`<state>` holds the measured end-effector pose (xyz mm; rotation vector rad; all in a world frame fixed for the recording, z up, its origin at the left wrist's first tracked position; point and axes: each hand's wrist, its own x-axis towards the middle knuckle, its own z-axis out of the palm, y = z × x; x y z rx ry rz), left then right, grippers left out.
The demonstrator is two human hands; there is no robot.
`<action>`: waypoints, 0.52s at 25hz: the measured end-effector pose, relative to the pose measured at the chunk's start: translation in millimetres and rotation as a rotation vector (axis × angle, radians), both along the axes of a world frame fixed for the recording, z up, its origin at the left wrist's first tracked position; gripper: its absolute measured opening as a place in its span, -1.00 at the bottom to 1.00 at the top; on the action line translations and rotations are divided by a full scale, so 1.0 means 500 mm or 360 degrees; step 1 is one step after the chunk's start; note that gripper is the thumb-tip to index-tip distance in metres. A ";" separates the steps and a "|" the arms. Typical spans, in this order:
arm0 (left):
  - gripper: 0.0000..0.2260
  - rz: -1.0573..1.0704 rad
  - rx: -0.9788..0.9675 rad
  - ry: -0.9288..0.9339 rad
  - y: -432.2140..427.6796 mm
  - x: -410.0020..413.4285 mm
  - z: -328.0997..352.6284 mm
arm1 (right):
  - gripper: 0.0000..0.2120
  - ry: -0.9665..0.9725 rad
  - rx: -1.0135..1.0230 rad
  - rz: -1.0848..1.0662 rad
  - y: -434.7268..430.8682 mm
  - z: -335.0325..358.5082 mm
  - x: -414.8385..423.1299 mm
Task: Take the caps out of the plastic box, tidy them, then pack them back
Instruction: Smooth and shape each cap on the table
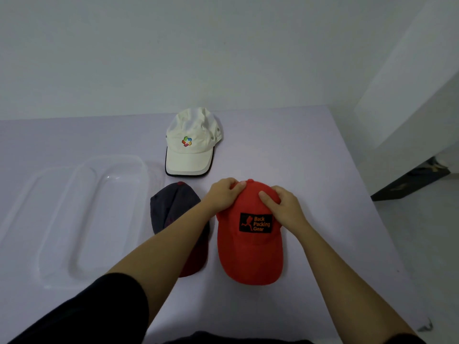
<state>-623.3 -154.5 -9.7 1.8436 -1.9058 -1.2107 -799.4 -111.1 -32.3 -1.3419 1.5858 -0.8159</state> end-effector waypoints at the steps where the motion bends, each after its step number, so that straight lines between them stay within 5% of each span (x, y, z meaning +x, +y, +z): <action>1: -0.61 -0.0001 -0.0017 -0.0043 -0.003 -0.006 -0.021 | -0.78 -0.0016 0.0049 -0.0004 -0.006 -0.020 -0.005; 6: -0.59 0.0007 -0.0097 -0.0253 -0.026 -0.017 -0.070 | -0.65 0.0158 0.0108 0.0007 -0.031 -0.058 -0.015; 10: -0.63 -0.0014 -0.0685 -0.0050 0.051 0.001 -0.039 | -0.68 0.0398 -0.0232 0.0013 0.021 -0.037 -0.046; 13: -0.58 -0.0133 -0.0749 0.0085 0.198 0.036 -0.069 | -0.39 0.0411 0.0014 0.0143 0.131 -0.072 -0.081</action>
